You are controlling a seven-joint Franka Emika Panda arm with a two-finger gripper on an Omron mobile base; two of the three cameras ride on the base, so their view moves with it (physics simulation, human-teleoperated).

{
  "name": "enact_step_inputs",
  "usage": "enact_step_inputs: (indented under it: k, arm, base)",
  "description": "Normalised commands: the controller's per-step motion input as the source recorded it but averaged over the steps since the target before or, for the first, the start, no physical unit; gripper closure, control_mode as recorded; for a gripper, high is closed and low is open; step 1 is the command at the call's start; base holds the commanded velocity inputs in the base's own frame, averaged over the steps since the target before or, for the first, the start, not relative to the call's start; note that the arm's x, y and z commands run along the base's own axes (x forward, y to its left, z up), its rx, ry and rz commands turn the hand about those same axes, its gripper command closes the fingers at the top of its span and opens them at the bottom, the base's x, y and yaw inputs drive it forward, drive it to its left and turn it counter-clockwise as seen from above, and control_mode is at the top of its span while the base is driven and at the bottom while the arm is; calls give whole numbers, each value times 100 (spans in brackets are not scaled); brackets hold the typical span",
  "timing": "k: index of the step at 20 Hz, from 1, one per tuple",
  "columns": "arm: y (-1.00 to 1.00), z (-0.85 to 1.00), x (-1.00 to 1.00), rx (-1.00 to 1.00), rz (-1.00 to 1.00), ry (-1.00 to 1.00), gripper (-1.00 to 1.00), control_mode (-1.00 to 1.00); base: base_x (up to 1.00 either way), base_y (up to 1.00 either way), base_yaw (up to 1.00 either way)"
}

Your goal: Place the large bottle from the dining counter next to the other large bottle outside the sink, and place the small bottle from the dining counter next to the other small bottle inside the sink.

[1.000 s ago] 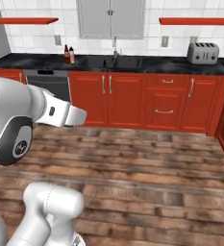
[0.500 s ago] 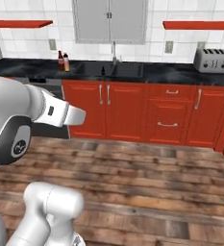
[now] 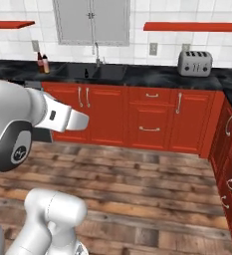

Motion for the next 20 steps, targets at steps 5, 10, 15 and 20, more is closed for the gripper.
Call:
enact_step_inputs:
  k: [5, 10, 15, 20]
  arm:
    - [0, 0, 0, 0, 0, 0, -100, 100]
    - [0, 0, 0, 0, 0, 0, -100, 100]
    - [0, 0, 0, 0, 0, 0, -100, 100]
    - [0, 0, 0, 0, 0, 0, -100, 100]
  base:
    - [12, -96, 8]
    - [9, -99, 7]
    - [5, -100, 5]
    - [4, -100, 6]
